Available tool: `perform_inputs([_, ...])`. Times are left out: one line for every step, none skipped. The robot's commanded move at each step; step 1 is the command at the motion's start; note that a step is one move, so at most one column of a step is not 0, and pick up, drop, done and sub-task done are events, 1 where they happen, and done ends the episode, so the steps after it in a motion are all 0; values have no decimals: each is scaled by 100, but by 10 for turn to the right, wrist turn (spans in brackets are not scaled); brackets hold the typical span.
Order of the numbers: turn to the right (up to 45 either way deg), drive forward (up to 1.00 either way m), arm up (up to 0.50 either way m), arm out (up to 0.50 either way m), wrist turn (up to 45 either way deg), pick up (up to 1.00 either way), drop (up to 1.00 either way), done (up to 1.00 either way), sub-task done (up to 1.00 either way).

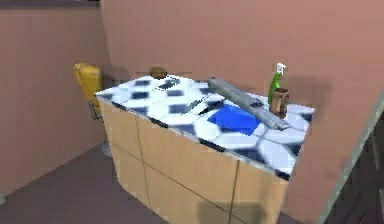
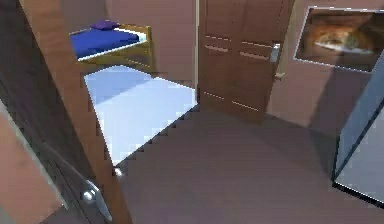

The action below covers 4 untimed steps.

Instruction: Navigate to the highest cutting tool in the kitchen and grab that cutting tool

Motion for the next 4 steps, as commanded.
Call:
perform_inputs([0, 25, 0, 0, 0, 0, 0, 0, 0])
perform_inputs([-450, 0, 0, 0, 0, 0, 0, 0, 0])
perform_inputs([-300, 0, 0, 0, 0, 0, 0, 0, 0])
perform_inputs([-30, 0, 0, 0, 0, 0, 0, 0, 0])
